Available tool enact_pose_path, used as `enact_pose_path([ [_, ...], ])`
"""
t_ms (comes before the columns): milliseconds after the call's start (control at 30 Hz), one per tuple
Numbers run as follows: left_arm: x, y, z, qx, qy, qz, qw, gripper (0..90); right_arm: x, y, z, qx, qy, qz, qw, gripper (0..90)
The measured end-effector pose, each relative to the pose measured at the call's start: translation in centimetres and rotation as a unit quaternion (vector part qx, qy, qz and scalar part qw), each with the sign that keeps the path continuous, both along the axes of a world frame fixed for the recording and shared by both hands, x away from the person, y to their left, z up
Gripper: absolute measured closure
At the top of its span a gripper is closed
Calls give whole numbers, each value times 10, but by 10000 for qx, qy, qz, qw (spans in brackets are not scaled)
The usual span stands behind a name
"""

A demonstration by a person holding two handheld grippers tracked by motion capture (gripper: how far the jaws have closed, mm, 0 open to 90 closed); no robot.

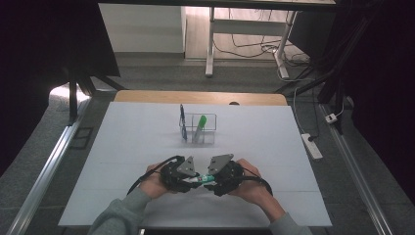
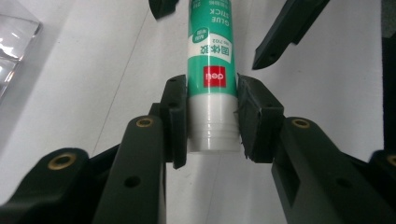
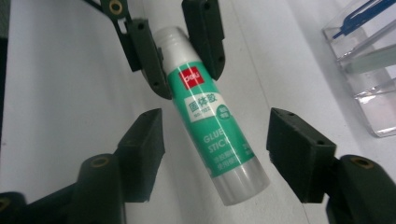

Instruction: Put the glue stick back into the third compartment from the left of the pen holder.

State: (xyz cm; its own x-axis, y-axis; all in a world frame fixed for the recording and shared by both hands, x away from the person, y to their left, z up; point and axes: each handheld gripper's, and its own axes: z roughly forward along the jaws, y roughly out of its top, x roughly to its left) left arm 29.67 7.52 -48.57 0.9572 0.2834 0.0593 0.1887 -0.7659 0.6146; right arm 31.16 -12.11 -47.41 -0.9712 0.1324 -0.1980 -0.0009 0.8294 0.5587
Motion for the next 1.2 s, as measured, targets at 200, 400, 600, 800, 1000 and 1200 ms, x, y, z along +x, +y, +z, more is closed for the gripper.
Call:
enact_pose_path([
  [200,-1,1,1,-30,46,-104,9999,648,-5,3,-6,-287,-290,111,9991,522],
  [400,-1,2,1,-41,117,-235,9996,647,-8,3,-10,-470,-394,335,9976,581],
  [600,-2,2,1,-90,49,-283,9995,638,-10,2,-12,-543,-493,494,9961,613],
  [800,1,7,1,-395,71,-88,9992,610,-12,1,-13,-562,-495,576,9955,656],
  [1000,3,14,5,-751,9,253,9969,562,-9,-3,-14,-514,-429,473,9966,660],
  [1200,4,21,6,-1014,8,522,9935,494,-4,-11,-11,-283,-299,213,9989,660],
])
